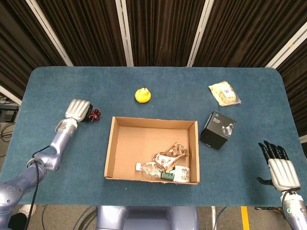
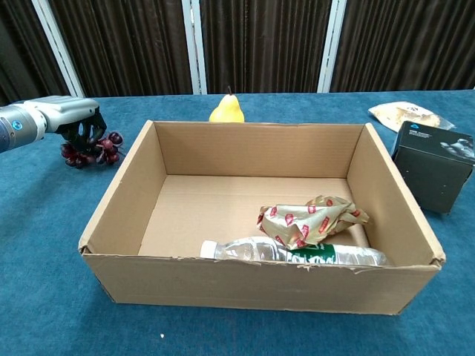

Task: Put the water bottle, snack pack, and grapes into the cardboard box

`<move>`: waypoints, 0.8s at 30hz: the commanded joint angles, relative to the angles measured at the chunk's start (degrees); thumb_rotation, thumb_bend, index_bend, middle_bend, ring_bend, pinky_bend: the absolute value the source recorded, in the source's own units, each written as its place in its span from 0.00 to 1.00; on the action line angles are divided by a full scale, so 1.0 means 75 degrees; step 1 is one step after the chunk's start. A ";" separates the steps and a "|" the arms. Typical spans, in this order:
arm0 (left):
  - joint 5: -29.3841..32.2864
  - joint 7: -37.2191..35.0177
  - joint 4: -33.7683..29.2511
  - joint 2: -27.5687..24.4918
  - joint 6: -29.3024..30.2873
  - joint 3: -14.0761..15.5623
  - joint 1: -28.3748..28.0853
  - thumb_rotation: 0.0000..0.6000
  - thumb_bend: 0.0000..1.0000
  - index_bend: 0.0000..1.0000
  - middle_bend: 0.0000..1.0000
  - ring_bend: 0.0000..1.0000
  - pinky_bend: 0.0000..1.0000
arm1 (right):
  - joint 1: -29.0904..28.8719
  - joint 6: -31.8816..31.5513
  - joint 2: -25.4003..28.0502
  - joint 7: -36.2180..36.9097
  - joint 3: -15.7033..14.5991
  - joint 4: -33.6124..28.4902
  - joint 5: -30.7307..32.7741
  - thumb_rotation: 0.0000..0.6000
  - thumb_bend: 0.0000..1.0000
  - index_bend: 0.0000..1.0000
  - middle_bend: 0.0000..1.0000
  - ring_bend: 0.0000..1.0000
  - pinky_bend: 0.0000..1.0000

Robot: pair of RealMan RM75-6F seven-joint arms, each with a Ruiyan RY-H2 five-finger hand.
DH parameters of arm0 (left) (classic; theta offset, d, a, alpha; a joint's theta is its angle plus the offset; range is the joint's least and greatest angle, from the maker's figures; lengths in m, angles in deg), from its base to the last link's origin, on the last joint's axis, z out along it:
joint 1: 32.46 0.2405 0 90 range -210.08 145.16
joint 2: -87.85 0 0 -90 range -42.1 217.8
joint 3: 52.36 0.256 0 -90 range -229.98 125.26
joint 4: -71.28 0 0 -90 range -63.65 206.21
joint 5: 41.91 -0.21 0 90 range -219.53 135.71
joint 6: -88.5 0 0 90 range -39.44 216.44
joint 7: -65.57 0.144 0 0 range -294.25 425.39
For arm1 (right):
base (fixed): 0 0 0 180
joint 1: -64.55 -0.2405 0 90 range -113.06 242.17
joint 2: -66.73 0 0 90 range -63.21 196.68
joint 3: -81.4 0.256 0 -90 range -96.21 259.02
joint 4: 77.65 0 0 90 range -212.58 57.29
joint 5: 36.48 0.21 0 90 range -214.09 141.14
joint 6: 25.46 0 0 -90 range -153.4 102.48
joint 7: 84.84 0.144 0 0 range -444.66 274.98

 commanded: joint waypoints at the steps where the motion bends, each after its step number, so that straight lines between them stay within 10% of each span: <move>1: -0.0111 -0.0130 0.0197 0.0217 0.0606 -0.0087 0.0203 1.00 0.65 0.89 0.65 0.54 0.54 | 0.0024 -0.0042 0.0022 0.0008 -0.0043 -0.0048 -0.0078 1.00 0.03 0.00 0.00 0.00 0.00; 12: -0.0918 -0.0852 -0.2524 -0.1336 0.3687 -0.0374 0.1025 1.00 0.67 0.91 0.67 0.57 0.55 | 0.0108 -0.0267 0.0115 0.0127 -0.0178 -0.0194 -0.0459 1.00 0.03 0.00 0.00 0.00 0.00; 24: -0.1528 0.0671 -0.7110 -0.2051 0.3606 -0.0747 0.0253 1.00 0.67 0.92 0.69 0.57 0.55 | 0.0155 -0.0504 0.0324 0.0567 -0.0332 -0.0338 -0.1024 1.00 0.03 0.00 0.00 0.00 0.00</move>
